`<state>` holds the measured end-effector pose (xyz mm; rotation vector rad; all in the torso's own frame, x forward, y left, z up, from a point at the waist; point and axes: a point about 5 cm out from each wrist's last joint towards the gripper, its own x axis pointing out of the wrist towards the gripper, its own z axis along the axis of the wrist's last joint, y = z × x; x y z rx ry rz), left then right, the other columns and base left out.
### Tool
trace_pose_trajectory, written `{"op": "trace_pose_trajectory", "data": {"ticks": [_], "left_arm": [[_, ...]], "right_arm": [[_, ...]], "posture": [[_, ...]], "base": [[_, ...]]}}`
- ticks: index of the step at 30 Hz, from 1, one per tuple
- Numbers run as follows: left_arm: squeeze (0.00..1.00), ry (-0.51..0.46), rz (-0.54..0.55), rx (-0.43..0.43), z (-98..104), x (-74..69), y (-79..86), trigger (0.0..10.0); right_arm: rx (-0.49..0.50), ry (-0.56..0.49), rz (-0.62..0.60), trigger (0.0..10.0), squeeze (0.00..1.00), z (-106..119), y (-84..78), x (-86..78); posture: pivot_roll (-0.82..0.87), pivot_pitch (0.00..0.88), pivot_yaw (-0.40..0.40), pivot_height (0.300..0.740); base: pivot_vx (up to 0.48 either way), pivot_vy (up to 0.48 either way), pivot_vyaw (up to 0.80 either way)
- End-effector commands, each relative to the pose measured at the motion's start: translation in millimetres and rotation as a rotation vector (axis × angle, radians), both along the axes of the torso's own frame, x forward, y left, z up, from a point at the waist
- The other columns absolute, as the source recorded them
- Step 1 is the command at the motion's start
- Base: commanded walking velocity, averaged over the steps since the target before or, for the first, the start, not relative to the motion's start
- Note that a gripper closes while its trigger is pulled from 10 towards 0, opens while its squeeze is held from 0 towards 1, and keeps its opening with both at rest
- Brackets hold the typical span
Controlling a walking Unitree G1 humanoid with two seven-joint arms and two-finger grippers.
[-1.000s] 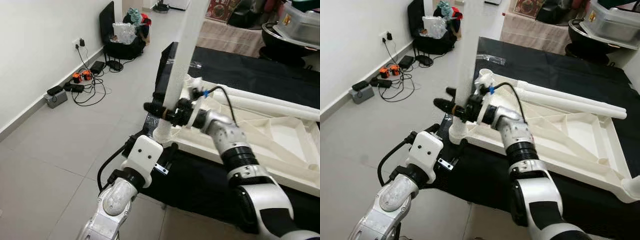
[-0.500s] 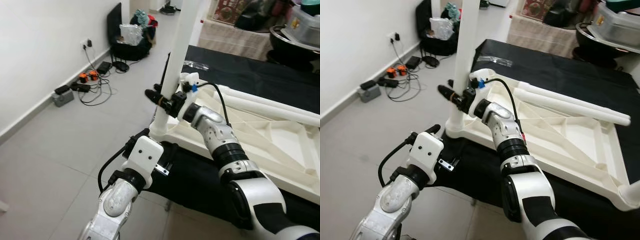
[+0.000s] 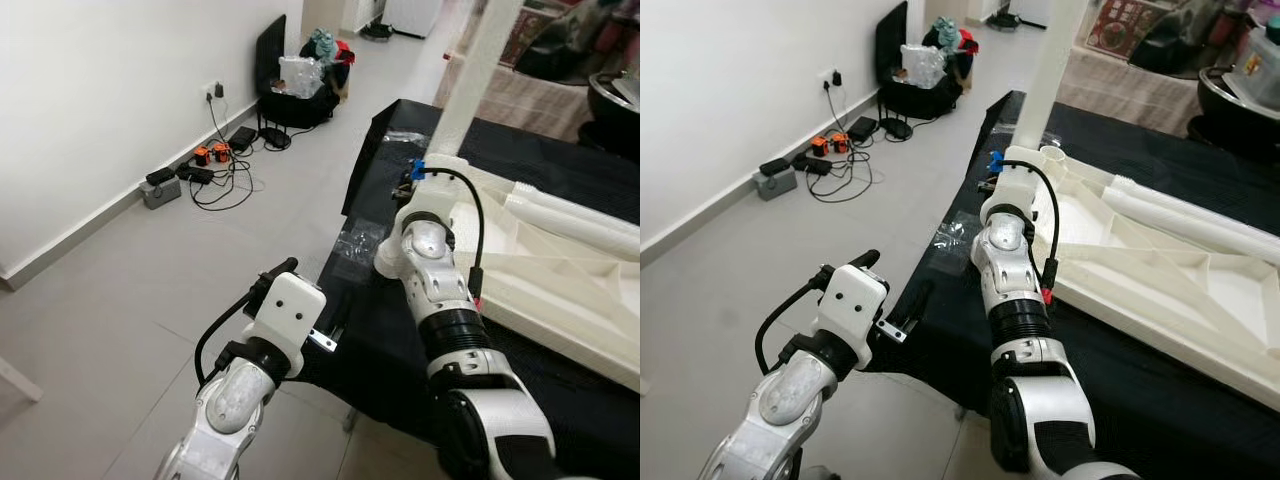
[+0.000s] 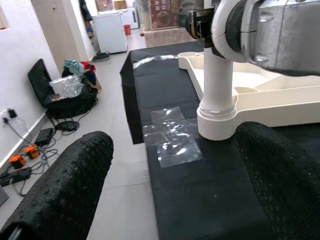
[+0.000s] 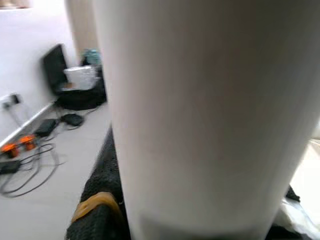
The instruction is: Building children table
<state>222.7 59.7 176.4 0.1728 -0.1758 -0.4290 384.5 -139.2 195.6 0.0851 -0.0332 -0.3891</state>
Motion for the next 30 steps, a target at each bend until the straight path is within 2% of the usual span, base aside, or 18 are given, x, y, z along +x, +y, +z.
{"op": "trace_pose_trajectory", "data": {"ticks": [1,4,5,10,11,12,14,15,16,17,18,20,21,23,24,25,26,30], "left_arm": [[0.0,0.009,-0.004,-0.006,-1,-0.3,-2.2,10.0],[0.0,0.01,-0.005,-0.006,-1,-0.5,-2.3,10.0],[0.0,0.011,-0.005,-0.006,-2,-0.7,-2.2,10.0],[0.0,0.013,-0.006,-0.007,-2,-1.2,-2.6,10.0],[0.0,0.013,-0.006,-0.006,-2,-1.5,-2.8,10.0],[0.0,0.013,-0.007,-0.006,-2,-1.7,-2.9,10.0],[0.0,0.013,-0.007,-0.006,-2,-1.7,-2.9,10.0],[0.0,0.014,-0.008,-0.006,-2,-1.8,-3.0,10.0],[0.0,0.014,-0.008,-0.006,-2,-1.8,-3.0,10.0],[0.0,0.014,-0.009,-0.007,-2,-1.9,-3.2,10.0],[0.0,0.013,-0.009,-0.008,-2,-1.8,-3.6,10.0],[0.0,0.013,-0.009,-0.008,-2,-1.8,-3.6,10.0],[0.0,0.012,-0.011,-0.008,-2,-1.7,-4.0,10.0],[0.0,0.004,-0.017,-0.007,-1,-2.2,-5.2,10.0],[0.0,0.0,-0.019,-0.007,1,-2.3,-5.7,10.0],[0.0,0.0,-0.019,-0.007,1,-2.3,-5.7,10.0],[0.0,-0.003,-0.02,-0.007,1,-2.4,-5.9,10.0],[0.0,-0.003,-0.021,-0.007,1,-2.6,-6.1,10.0]], "right_arm": [[0.024,0.123,-0.025,10.0,0.0,-22,2.3,-3.3],[0.026,0.115,-0.017,10.0,0.0,-22,6.2,-2.5],[0.019,0.054,0.049,10.0,1.0,-15,12.0,0.1],[0.002,-0.059,0.177,10.0,1.0,3,20.9,4.3],[0.014,-0.094,0.273,10.0,0.0,9,25.9,6.7],[0.019,-0.107,0.41,10.0,0.0,15,31.5,8.7],[0.019,-0.107,0.41,10.0,0.0,15,31.5,8.7],[0.025,-0.113,0.505,10.0,0.0,18,35.6,9.4],[0.025,-0.113,0.505,10.0,0.0,18,35.6,9.4],[0.055,-0.108,0.62,10.0,0.0,18,36.6,9.9],[0.075,-0.099,0.803,10.0,0.0,16,36.9,8.0],[0.075,-0.099,0.803,10.0,0.0,16,36.9,8.0],[0.109,-0.091,0.97,10.0,0.0,14,36.3,4.4],[0.095,-0.085,1.372,10.0,0.0,8,35.3,-12.6],[0.074,-0.07,1.484,10.0,0.0,4,35.2,-17.9],[0.074,-0.07,1.484,10.0,0.0,4,35.2,-17.9],[0.055,-0.047,1.55,10.0,0.0,0,35.6,-20.3],[0.041,-0.019,1.572,10.0,0.0,-4,38.1,-19.3]], "posture": [[0.08,0.068,-0.128,0.74],[0.08,0.068,-0.128,0.74],[0.07,0.067,-0.129,0.74],[0.08,0.064,-0.13,0.74],[0.08,0.062,-0.129,0.74],[0.08,0.062,-0.129,0.74],[0.08,0.062,-0.129,0.74],[0.08,0.062,-0.129,0.74],[0.08,0.062,-0.129,0.74],[0.07,0.055,-0.125,0.74],[0.07,0.055,-0.125,0.74],[0.07,0.055,-0.125,0.74],[0.07,0.049,-0.128,0.74],[0.08,0.05,-0.129,0.74],[0.08,0.05,-0.129,0.74],[0.08,0.05,-0.129,0.74],[0.08,0.05,-0.129,0.74],[0.09,0.047,-0.135,0.74]], "base": [[0.0,0.0,0.0],[0.0,0.0,0.0],[0.0,0.0,0.0],[0.0,0.0,0.0],[0.0,0.0,0.0],[0.0,0.0,0.0],[0.0,0.0,0.0],[0.0,0.0,0.0],[0.0,0.0,0.0],[0.0,0.0,0.0],[0.0,0.0,0.0],[0.0,0.0,0.0],[0.0,0.0,0.0],[0.0,0.0,0.0],[0.0,0.0,0.0],[0.0,0.0,0.0],[0.0,0.0,0.0],[0.0,0.0,0.0]]}}
